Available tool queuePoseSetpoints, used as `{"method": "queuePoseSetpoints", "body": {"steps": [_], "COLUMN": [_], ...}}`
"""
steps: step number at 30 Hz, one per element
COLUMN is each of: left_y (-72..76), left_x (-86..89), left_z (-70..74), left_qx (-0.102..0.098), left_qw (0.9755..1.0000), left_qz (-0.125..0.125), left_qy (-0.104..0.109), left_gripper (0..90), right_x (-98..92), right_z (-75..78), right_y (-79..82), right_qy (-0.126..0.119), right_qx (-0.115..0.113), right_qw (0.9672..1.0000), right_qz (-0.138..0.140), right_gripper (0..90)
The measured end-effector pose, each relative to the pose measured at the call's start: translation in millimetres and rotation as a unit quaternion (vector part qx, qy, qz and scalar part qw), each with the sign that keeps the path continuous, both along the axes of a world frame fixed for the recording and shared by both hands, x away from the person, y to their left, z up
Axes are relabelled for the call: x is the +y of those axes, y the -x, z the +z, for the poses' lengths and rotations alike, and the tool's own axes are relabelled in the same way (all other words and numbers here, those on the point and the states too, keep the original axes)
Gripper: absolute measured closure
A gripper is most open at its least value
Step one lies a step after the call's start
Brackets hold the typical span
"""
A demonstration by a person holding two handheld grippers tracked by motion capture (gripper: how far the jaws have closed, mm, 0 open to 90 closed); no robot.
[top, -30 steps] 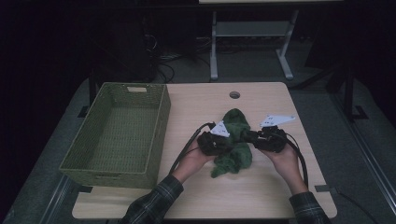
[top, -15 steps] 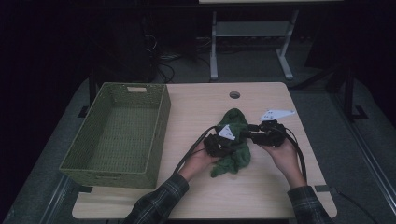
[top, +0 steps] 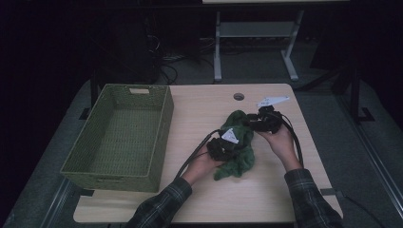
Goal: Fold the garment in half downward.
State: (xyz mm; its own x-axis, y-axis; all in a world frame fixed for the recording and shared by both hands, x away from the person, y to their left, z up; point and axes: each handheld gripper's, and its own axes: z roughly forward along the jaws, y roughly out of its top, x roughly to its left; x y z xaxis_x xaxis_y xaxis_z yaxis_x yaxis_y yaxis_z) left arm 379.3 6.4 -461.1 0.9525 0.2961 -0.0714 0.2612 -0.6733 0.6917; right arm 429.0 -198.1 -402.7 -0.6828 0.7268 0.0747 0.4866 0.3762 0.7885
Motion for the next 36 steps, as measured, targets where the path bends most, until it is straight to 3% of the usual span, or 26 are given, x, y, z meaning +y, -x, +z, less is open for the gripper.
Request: {"method": "queuePoseSetpoints", "body": {"steps": [1, 3, 4, 10, 12, 14, 17, 21, 23, 24, 26, 36], "left_y": [0.0, 0.5, 0.5, 0.1, 0.2, 0.0, -0.7, -0.6, -0.5, -0.5, -0.6, 0.6], "left_x": [-0.1, -0.5, -0.3, 0.7, 0.7, 0.8, 1.2, 0.8, 0.6, 0.5, 0.3, -0.9], "left_z": [-0.4, -1.0, -1.3, -1.6, -2.1, -2.1, -2.2, -2.3, -2.7, -2.8, -3.2, -3.6], "left_qx": [0.001, 0.006, 0.009, 0.016, 0.021, 0.021, 0.021, 0.022, 0.022, 0.022, 0.023, 0.019], "left_qw": [1.0, 1.0, 0.9999, 0.9998, 0.9997, 0.9997, 0.9998, 0.9997, 0.9997, 0.9997, 0.9997, 0.9998], "left_qz": [0.0, 0.003, 0.004, 0.004, 0.004, 0.003, 0.001, 0.0, 0.0, 0.0, -0.001, 0.001], "left_qy": [0.002, 0.007, 0.007, 0.006, 0.008, 0.008, 0.005, 0.006, 0.006, 0.006, 0.007, 0.004], "left_gripper": [90.0, 90.0, 90.0, 90.0, 90.0, 90.0, 90.0, 90.0, 90.0, 90.0, 90.0, 90.0], "right_x": [0.3, 1.4, 2.3, 4.6, 4.9, 7.3, 10.4, 11.3, 10.0, 9.1, 10.2, 4.5], "right_z": [-0.1, 0.9, 1.1, 0.9, -0.8, -5.0, -11.6, -28.4, -32.5, -33.6, -32.2, 5.3], "right_y": [-2.3, -12.6, -15.8, -42.2, -47.0, -57.6, -64.1, -71.7, -72.9, -73.2, -72.4, -49.0], "right_qy": [0.0, 0.003, 0.005, -0.002, -0.004, 0.002, 0.012, 0.021, 0.014, -0.001, 0.001, -0.033], "right_qx": [-0.008, 0.003, -0.003, 0.016, 0.008, 0.034, 0.031, 0.057, 0.067, 0.074, 0.073, 0.034], "right_qw": [1.0, 1.0, 1.0, 0.9998, 0.9998, 0.9994, 0.9994, 0.9981, 0.9977, 0.9973, 0.9973, 0.9979], "right_qz": [-0.003, 0.001, -0.003, -0.011, -0.015, -0.006, -0.008, -0.006, -0.002, 0.003, 0.007, 0.044], "right_gripper": [60.0, 59.9, 60.1, 60.3, 60.7, 59.5, 60.1, 63.1, 71.6, 76.2, 85.0, 87.6]}}
